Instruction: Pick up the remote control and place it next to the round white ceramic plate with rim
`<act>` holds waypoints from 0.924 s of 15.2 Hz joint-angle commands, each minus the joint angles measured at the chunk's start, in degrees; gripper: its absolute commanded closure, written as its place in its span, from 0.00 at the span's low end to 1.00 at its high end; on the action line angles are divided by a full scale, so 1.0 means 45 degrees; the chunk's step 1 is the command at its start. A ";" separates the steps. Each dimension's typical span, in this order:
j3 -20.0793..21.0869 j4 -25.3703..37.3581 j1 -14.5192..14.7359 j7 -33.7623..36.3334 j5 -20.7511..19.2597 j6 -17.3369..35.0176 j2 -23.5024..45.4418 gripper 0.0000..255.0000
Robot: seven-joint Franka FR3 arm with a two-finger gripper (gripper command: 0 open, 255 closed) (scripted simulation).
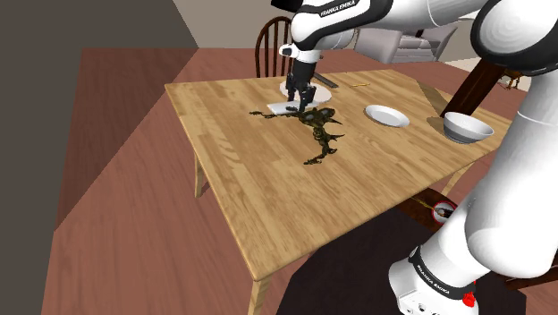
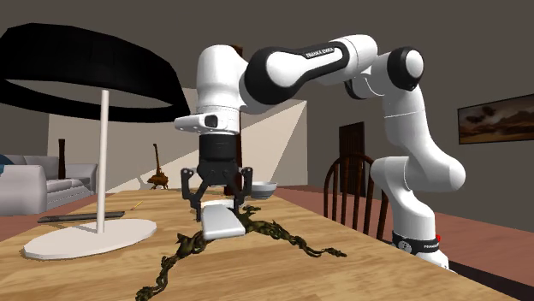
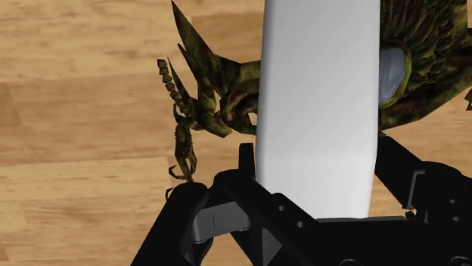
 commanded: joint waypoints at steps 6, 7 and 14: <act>-0.0761 -0.1529 -0.1016 -0.1791 -0.0145 0.0416 -0.1102 1.00; -0.0879 -0.1687 -0.1165 -0.2055 -0.0166 0.0452 -0.1221 1.00; -0.1760 -0.2368 -0.2250 -0.3997 -0.0259 0.0593 -0.1745 1.00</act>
